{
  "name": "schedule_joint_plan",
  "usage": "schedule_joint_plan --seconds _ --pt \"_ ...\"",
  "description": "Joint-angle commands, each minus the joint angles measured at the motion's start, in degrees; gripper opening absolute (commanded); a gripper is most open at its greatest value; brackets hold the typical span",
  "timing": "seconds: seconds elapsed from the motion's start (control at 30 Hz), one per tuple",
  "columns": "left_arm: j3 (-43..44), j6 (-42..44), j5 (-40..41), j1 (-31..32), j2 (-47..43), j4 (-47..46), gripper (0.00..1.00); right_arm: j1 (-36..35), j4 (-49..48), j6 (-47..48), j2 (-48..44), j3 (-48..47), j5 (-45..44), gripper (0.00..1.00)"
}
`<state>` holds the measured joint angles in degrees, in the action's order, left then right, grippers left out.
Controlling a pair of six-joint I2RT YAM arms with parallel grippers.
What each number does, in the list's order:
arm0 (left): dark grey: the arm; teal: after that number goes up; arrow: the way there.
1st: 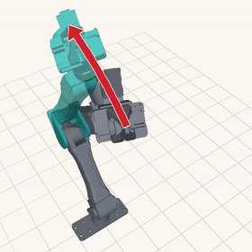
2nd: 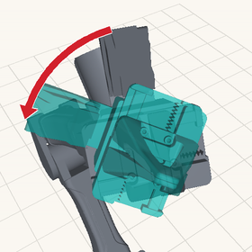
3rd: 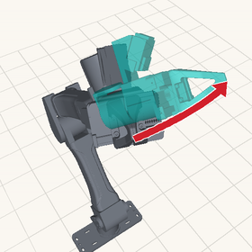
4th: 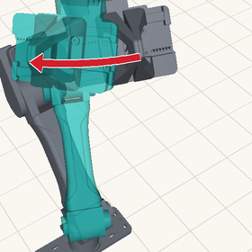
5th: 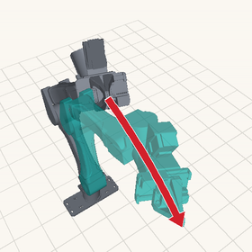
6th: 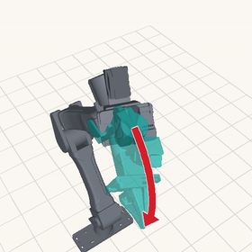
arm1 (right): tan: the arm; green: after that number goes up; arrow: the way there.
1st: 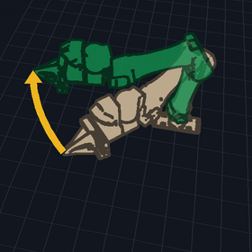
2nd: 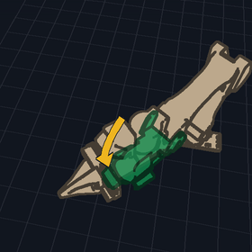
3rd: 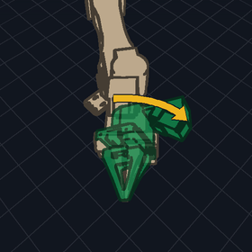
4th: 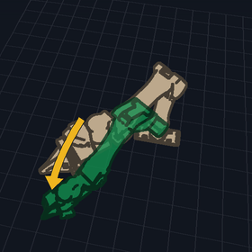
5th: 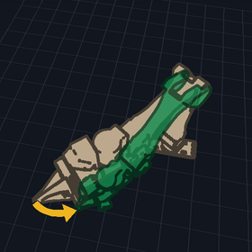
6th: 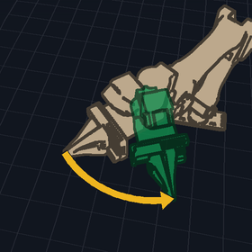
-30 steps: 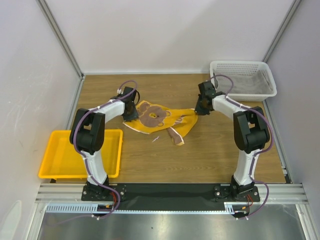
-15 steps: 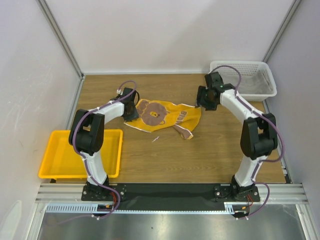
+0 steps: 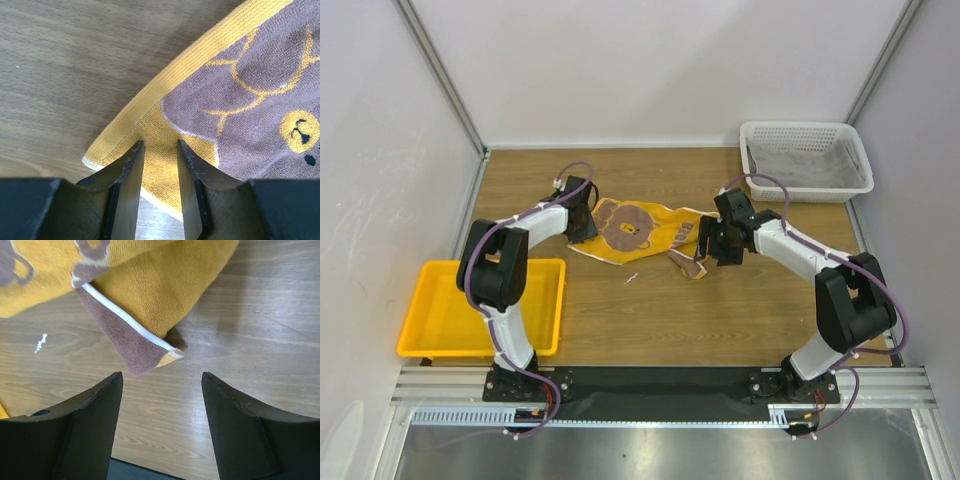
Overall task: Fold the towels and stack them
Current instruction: Flatten out the crumpled towel
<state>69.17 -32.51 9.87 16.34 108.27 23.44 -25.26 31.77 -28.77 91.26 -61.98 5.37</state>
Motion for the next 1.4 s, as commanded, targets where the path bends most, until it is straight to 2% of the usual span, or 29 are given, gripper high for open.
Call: schedule_joint_plan --seconds 0.0,0.4,0.5,0.53,0.6,0.63,0.67,0.83,1.0,1.2,1.23,1.27,1.37 --pt "-2.5 0.3 0.2 -0.3 0.0 1.3 0.39 -2.2 -7.5 2.7 -0.2 1.8 1.0 0.7" --pt "-3.6 0.3 0.9 -0.3 -0.8 1.0 0.39 -6.2 -9.8 5.8 9.1 -0.4 -1.1 0.64" --pt "-3.7 0.3 0.9 -0.3 -0.7 0.8 0.39 -6.9 -8.8 6.4 8.9 -0.7 -2.5 0.46" --pt "-3.7 0.3 0.9 -0.3 -0.7 0.8 0.39 -7.0 -7.4 6.6 8.8 -1.2 -2.9 0.34" --pt "-3.6 0.2 1.1 -0.3 -0.8 0.9 0.38 -7.1 -5.2 6.9 8.0 -1.7 -4.8 0.19" --pt "-3.6 0.3 1.3 -0.3 -0.6 0.9 0.38 -7.1 -2.4 7.1 7.4 -2.0 -5.3 0.06" --pt "-3.5 0.3 1.3 -0.3 -0.7 0.9 0.38 -7.2 -0.8 7.2 6.8 -2.7 -8.8 0.01" --pt "-3.4 0.0 1.5 -0.3 -0.5 1.2 0.38 -7.0 11.5 9.4 -0.1 -5.3 -16.3 0.0" --pt "-3.1 -0.2 1.6 -0.3 -0.3 1.2 0.38 -5.0 18.5 11.9 -5.5 -5.7 -21.4 0.0" --pt "-3.0 -0.1 1.9 -0.3 -0.3 1.0 0.38 -2.8 23.9 14.6 -7.2 -2.0 -20.5 0.0" --pt "-3.0 -0.1 1.8 -0.3 -0.3 1.1 0.38 -2.8 24.0 14.1 -7.3 -1.7 -19.7 0.02" --pt "-3.0 0.1 1.7 -0.3 -0.3 1.1 0.38 -3.0 23.9 15.2 -7.5 -1.7 -15.3 0.02" --pt "-3.0 0.1 1.7 -0.2 -0.3 1.1 0.38 -3.5 24.4 14.5 -7.9 -2.1 -11.0 0.26"
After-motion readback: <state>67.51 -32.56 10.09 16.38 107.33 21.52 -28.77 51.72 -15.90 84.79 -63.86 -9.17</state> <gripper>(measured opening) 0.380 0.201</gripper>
